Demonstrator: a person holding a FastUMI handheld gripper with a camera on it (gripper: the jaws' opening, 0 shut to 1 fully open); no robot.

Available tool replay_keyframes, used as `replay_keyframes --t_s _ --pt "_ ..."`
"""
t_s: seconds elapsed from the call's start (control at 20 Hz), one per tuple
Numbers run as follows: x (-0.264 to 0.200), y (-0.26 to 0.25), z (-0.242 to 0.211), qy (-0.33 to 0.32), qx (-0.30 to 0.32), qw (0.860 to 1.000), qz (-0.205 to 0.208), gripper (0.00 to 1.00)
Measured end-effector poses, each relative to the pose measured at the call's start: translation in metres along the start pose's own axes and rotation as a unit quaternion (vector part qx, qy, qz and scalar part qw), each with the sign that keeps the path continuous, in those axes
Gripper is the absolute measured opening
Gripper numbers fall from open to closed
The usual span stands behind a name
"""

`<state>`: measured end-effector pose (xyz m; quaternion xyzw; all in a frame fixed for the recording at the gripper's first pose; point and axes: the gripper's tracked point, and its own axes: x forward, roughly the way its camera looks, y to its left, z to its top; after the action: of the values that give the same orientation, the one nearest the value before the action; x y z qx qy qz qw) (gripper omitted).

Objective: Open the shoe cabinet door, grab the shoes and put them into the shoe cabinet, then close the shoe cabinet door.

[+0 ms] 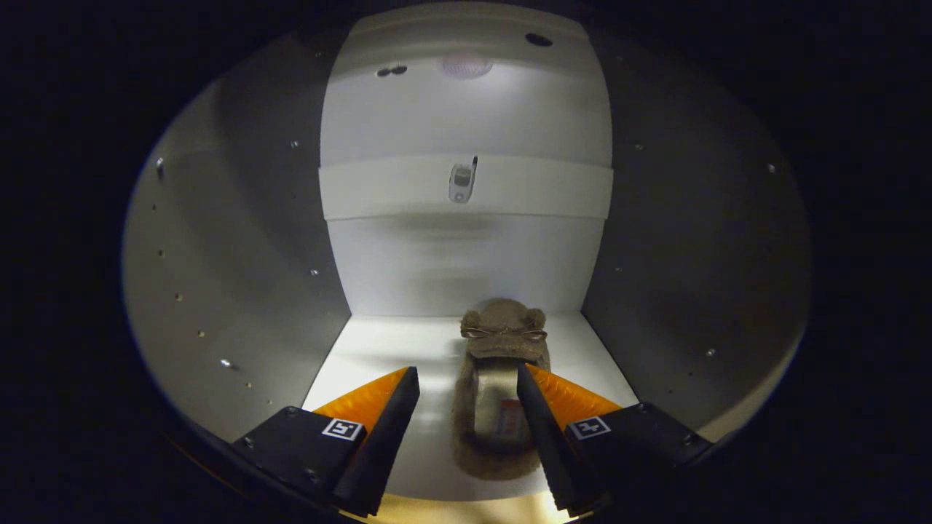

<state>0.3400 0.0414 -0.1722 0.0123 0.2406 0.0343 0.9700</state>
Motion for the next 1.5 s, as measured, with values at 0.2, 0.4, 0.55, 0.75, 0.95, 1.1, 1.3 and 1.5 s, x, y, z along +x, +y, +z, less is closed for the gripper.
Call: replay_keyframes --t_s 0.2,0.4,0.55,0.75,0.95,1.1,1.3,1.5 --pt "-0.064 0.000 0.025 -0.052 0.006 0.999 0.001 0.95" --pt "-0.140 0.000 0.041 -0.101 0.007 0.995 0.010 0.99" --pt "-0.192 0.000 0.044 -0.121 0.009 0.992 0.022 0.98" --pt "-0.259 -0.003 0.045 -0.160 0.020 0.986 0.035 0.98" --pt "-0.318 -0.014 0.032 -0.174 0.001 0.984 0.030 0.98" --pt "-0.361 -0.026 0.022 -0.181 0.003 0.983 0.028 0.98" --pt "-0.410 -0.044 -0.001 -0.169 0.016 0.985 0.036 0.98" --pt "-0.456 -0.087 -0.017 -0.168 0.021 0.985 0.019 0.98"
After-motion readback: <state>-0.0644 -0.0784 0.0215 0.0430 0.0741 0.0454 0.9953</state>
